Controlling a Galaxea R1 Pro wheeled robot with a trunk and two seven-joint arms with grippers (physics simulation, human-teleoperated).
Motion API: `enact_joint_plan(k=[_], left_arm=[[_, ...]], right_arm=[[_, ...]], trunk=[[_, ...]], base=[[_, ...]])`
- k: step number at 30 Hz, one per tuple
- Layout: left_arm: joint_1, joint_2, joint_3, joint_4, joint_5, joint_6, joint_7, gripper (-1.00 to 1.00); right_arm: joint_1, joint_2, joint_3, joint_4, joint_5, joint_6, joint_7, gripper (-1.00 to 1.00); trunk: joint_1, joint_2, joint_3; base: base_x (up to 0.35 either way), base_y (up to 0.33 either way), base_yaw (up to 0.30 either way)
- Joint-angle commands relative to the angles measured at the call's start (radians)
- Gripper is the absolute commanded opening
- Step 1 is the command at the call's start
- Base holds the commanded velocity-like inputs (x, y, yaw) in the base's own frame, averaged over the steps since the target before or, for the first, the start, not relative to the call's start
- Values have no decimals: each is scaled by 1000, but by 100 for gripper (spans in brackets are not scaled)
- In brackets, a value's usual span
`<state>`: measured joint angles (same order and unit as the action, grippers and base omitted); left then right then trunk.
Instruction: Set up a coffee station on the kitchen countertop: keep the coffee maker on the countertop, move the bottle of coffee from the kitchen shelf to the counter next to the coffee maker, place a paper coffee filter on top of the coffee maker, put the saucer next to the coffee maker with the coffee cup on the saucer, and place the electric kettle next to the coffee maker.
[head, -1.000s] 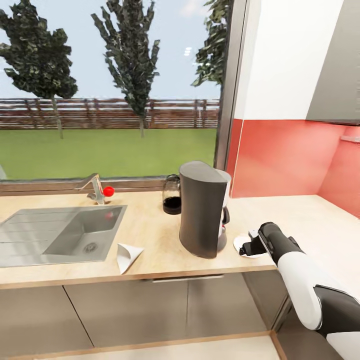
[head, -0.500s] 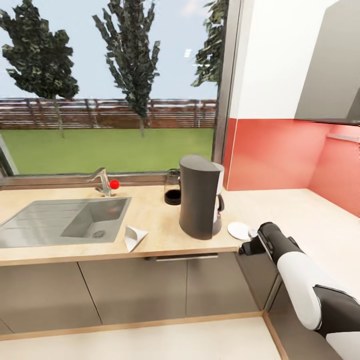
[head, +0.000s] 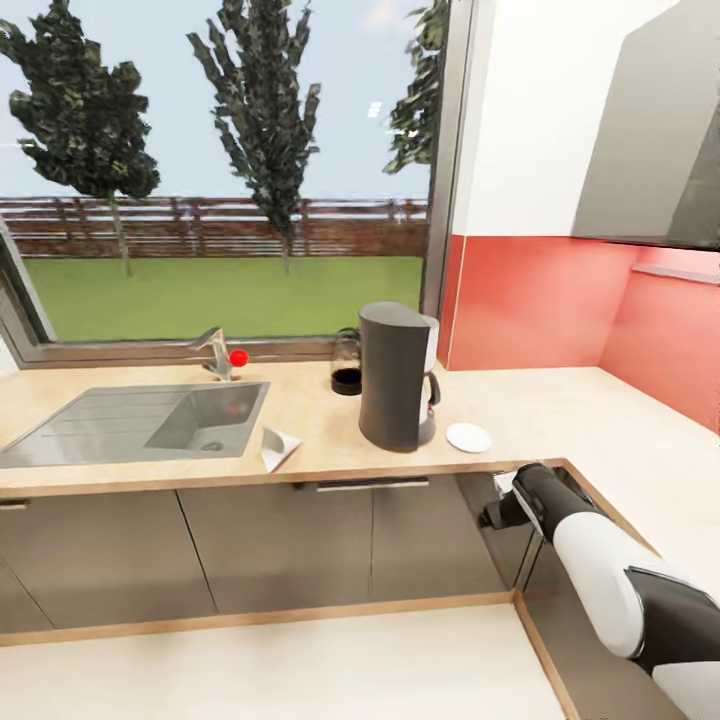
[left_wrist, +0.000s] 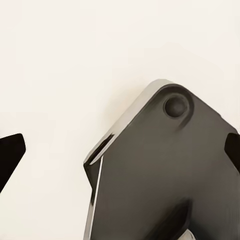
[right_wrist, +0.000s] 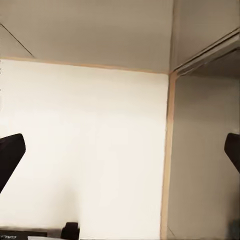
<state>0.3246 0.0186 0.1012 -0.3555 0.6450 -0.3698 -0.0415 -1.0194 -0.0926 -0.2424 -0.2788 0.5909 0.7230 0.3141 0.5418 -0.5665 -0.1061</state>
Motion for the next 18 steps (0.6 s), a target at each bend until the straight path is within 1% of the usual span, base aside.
enact_joint_plan(k=[1, 3, 5, 7, 10, 12, 14, 15, 16, 17, 18], left_arm=[[0, 0, 0, -2, 11, -1, -4, 100], [0, 0, 0, -3, 11, -2, -4, 100], [1, 0, 0, -4, 11, -2, -4, 100], [1, 0, -1, -9, 9, -5, -4, 100], [0, 0, -1, -23, 9, -4, -4, 100], [0, 0, -1, -30, 9, -6, -4, 100], [1, -3, 0, -34, 6, -11, -4, 100], [1, -6, 0, -36, 5, -13, -4, 100], [1, -8, 0, -36, 3, -14, -4, 100], [1, -8, 0, -37, 2, -15, -4, 100], [1, -9, 0, -37, 2, -15, -4, 100]], right_arm=[[-1, 0, -13, 14, 10, -6, 0, 100], [0, 0, -19, 59, 10, -40, -15, 100], [-1, -1, -22, 133, 10, -100, -35, 100], [4, -3, -24, 254, 10, -218, -90, 100], [22, -6, -25, 295, 8, -277, -116, 100], [50, -10, -26, 307, 8, -304, -123, 100], [106, -13, -25, 312, 9, -343, -127, 100], [166, -14, -25, 314, 9, -385, -131, 100], [249, -13, -25, 315, 9, -437, -137, 100], [289, -13, -25, 315, 9, -456, -138, 100], [307, -12, -25, 315, 9, -464, -139, 100]], trunk=[[0, -2, -2], [0, -2, -2], [0, -2, -2], [0, -2, -2], [0, -2, -2], [0, -2, -2], [0, -2, -2], [0, -2, -2], [0, -2, -2], [0, -2, -2], [0, -2, -2]], base=[[-89, 0, 0], [-51, 0, 0], [-26, 0, 0], [-11, 0, 0], [-4, 0, 0], [-1, 0, 0], [0, 0, 0], [0, 0, 0], [0, 0, 0], [0, 0, 0], [0, 0, 0]])
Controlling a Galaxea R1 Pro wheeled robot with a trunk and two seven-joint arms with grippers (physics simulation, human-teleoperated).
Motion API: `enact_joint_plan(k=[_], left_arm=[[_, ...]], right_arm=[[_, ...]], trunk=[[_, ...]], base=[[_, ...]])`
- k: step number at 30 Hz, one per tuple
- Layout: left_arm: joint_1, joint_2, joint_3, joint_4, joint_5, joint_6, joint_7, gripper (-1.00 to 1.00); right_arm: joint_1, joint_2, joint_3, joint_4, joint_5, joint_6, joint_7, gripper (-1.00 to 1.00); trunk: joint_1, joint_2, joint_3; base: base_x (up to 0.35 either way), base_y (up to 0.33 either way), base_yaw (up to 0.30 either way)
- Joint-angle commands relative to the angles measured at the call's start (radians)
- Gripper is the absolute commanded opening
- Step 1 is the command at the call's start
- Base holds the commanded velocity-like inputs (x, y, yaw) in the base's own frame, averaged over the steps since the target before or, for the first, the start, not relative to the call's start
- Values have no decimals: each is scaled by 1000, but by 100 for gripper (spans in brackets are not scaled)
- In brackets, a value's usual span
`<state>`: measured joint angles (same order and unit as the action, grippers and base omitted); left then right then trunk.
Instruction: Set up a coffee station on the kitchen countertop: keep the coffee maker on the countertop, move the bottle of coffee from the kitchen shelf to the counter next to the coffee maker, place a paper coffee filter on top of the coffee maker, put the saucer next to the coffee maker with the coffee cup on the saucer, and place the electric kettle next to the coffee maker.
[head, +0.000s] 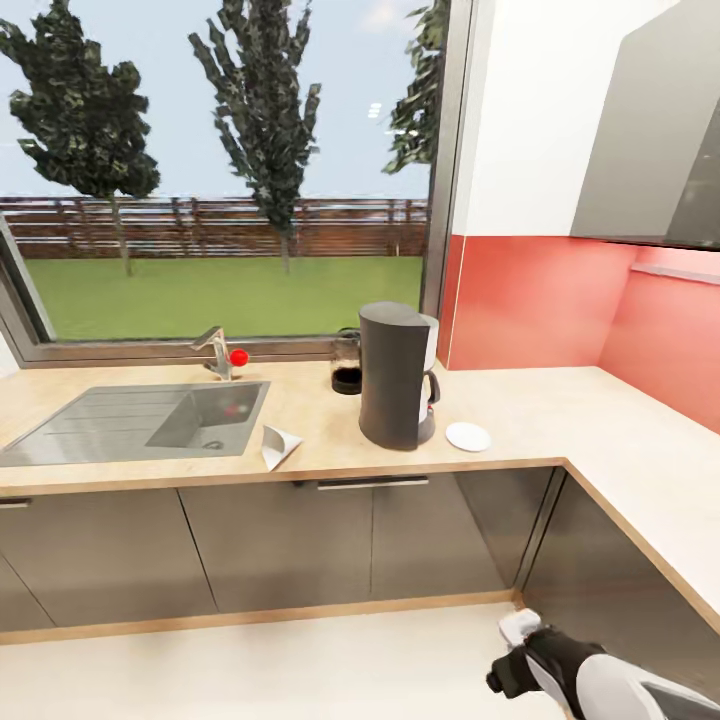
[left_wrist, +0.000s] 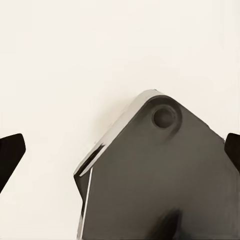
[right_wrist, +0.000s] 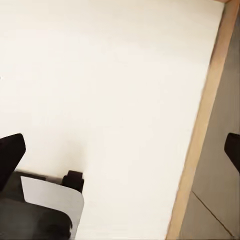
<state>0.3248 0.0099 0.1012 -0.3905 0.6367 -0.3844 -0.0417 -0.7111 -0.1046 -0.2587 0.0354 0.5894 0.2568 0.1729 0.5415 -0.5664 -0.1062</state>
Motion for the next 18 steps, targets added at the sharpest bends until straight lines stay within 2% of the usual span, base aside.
enact_joint_plan(k=[1, 2, 7, 11, 13, 15, 18], left_arm=[[0, -2, -1, -2, 9, -1, -4, 100], [0, -12, -2, -2, 7, -3, -4, 100], [0, -20, -2, -2, 6, -32, -4, 100], [0, -16, -3, -3, 4, -44, -4, 100], [0, -13, -4, -3, 2, -46, -4, 100], [0, 0, -5, -9, 1, -46, -4, 100], [0, 19, -5, -14, 0, -44, -4, 100]], right_arm=[[34, 1, -8, 1, 10, -12, 2, 100], [102, 4, -8, 1, 10, -42, 1, 100], [240, 6, -9, 1, 10, -153, 0, 100], [392, 2, -9, 1, 9, -227, 0, 100], [435, -2, -9, 1, 9, -256, 0, 100], [489, -17, -9, 1, 10, -296, 0, 100], [522, -23, -9, 1, 10, -319, 4, 100]], trunk=[[0, -2, -2], [0, -2, -2], [0, -2, -2], [0, -2, -2], [0, -2, -2], [0, -2, -2], [0, -2, -2]], base=[[0, 0, 0], [0, 0, 0], [0, 0, 0], [0, 0, 0], [0, 0, 0], [0, 0, 0], [0, 0, 0]])
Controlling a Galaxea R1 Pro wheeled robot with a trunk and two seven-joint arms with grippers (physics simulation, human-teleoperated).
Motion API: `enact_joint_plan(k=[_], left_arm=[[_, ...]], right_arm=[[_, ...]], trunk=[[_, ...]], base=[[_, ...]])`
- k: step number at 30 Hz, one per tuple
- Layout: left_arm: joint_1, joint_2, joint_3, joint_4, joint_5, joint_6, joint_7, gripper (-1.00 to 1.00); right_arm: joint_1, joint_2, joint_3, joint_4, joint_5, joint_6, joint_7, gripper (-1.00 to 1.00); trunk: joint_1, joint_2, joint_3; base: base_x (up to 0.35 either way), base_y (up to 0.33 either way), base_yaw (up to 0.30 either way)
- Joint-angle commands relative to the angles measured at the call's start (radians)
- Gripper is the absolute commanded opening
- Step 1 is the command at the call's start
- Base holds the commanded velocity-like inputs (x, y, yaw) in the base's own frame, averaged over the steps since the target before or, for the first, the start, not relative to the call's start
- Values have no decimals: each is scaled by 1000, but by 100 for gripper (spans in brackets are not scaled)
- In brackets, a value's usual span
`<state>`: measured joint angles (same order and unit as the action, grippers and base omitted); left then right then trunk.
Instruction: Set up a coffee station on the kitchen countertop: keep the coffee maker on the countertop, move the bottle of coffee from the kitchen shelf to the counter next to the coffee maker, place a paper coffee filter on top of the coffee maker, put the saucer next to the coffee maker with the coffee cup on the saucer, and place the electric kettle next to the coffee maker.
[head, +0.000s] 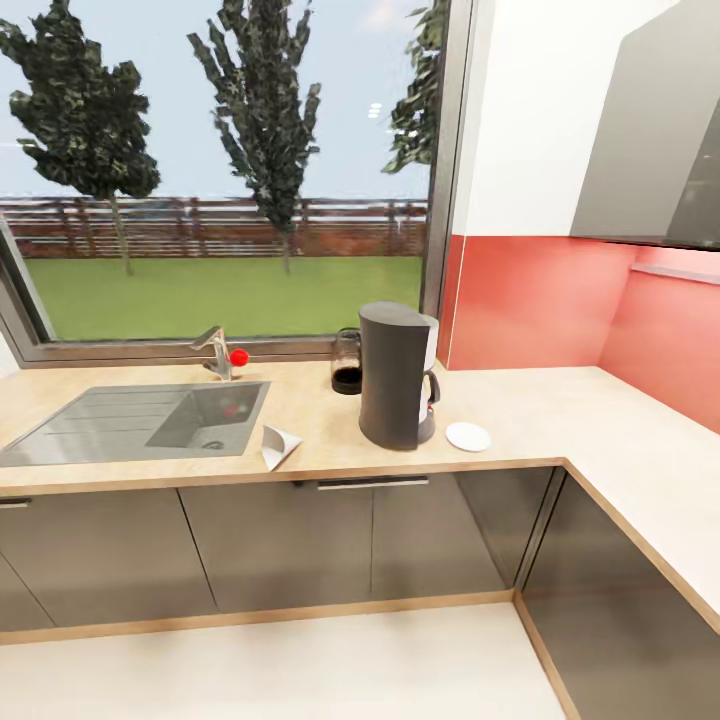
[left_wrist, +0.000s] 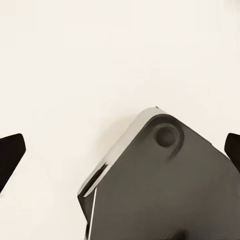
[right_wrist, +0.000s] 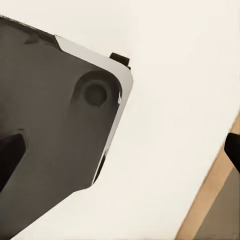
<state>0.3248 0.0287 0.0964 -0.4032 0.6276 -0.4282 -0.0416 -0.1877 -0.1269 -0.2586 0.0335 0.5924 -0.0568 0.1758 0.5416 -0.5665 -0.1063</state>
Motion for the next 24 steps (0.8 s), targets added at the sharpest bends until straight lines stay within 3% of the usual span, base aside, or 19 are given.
enact_joint_plan(k=[1, 6, 10, 18, 24], left_arm=[[0, 11, 0, -7, 9, 1, -4, 100], [-1, 36, 2, -39, 4, -5, 0, 100], [-1, 39, 2, -40, 4, -6, -1, 100], [-2, 34, -6, -52, -14, -3, -29, 100], [-2, 33, -7, -47, -48, 0, -33, 100]], right_arm=[[10, 0, -9, 3, 7, -15, 4, 100], [12, 16, -9, 0, -4, -16, -1, 100], [14, 36, -18, -1, -12, -24, 0, 100], [26, -8, -63, -11, -57, -68, -21, 100], [27, -9, -98, -12, -91, -102, -45, 100]], trunk=[[0, -1, -1], [0, -1, -1], [0, -1, -1], [-7, 13, 5], [-30, 55, 24]], base=[[0, 0, 0], [0, 0, 0], [0, 0, 0], [0, 0, 0], [0, 0, 0]])
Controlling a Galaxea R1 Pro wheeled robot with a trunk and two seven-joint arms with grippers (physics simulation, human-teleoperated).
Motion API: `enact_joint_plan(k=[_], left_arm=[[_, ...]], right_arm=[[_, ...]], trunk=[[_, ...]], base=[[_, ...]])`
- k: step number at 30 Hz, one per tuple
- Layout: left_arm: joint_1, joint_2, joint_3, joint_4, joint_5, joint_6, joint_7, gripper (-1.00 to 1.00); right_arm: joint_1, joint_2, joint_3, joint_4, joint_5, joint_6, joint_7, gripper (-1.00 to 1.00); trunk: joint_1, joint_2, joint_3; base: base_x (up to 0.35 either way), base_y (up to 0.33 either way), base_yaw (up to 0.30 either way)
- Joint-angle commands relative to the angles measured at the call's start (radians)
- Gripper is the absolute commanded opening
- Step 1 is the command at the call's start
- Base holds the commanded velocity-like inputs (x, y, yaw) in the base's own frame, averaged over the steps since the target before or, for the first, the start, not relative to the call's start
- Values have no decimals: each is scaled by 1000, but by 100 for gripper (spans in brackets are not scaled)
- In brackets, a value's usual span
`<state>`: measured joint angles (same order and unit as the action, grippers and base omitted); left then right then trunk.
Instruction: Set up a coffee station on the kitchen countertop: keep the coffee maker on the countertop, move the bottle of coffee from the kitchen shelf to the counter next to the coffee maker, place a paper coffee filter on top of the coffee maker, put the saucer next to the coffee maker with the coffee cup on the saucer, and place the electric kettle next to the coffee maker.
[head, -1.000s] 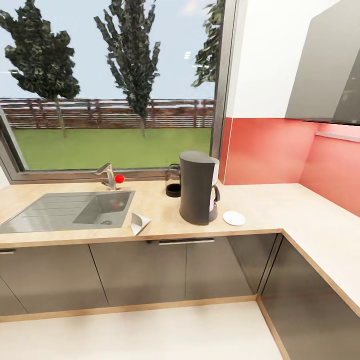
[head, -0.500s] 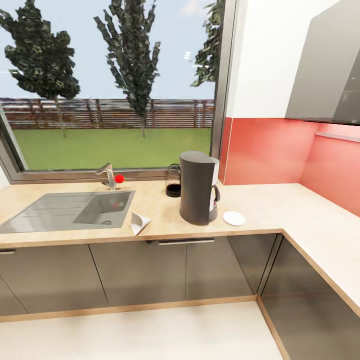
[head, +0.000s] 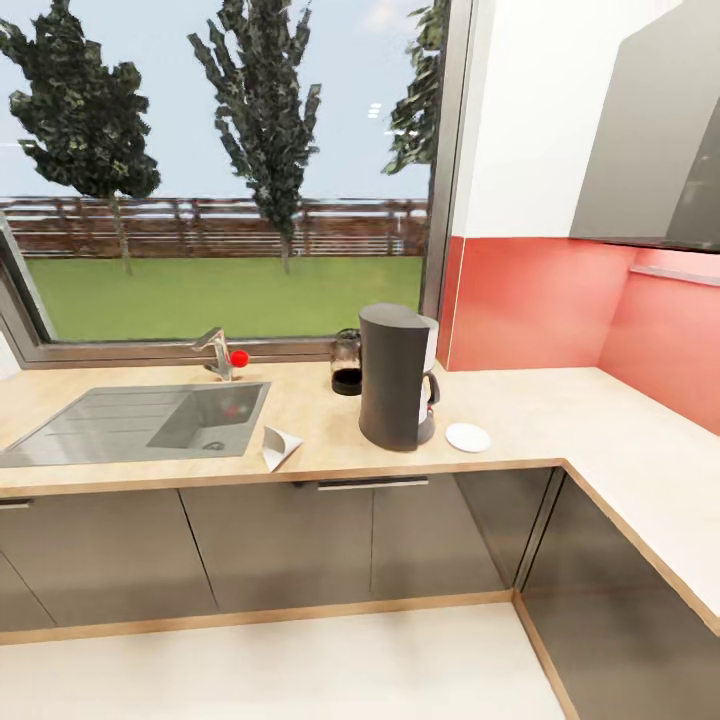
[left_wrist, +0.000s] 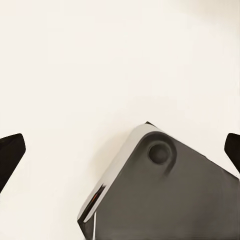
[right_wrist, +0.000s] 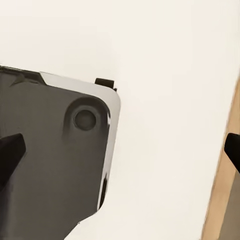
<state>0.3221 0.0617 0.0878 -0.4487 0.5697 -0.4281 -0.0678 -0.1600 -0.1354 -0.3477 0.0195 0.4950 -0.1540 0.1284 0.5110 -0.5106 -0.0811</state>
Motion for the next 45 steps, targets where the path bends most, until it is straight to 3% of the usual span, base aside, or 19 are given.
enact_joint_plan(k=[1, 5, 14, 15, 16, 31, 45], left_arm=[[0, 0, 1, 0, 4, 1, -7, 100], [0, 1, 2, 10, -18, 12, -6, 100], [0, 1, 3, 14, -24, 61, -6, 100], [0, 1, 3, 14, -24, 61, -6, 100], [0, 1, 3, 15, -23, 61, -6, 100], [0, 3, 3, 16, -15, 46, -6, 100], [0, 3, 3, 17, -18, 46, -6, 100]], right_arm=[[-1, 0, -14, 2, 1, -10, 2, 100], [-1, 1, -37, 2, -21, -32, 0, 100], [-1, 0, -88, 3, -72, -83, 0, 100], [-1, 0, -104, 3, -108, -113, 0, 100], [-1, 7, -105, 4, -112, -112, -1, 100], [-1, 14, -105, 4, -115, -113, -6, 100], [-1, 16, -105, 4, -113, -113, -19, 100]], trunk=[[-3, 6, 2], [-19, 34, 14], [-53, 97, 42], [-57, 104, 45], [-61, 111, 49], [-61, 111, 49], [-61, 111, 49]], base=[[0, 0, 0], [0, 0, 0], [0, 0, 0], [0, 0, 0], [0, 0, 0], [15, 253, 0], [172, 319, 0]])
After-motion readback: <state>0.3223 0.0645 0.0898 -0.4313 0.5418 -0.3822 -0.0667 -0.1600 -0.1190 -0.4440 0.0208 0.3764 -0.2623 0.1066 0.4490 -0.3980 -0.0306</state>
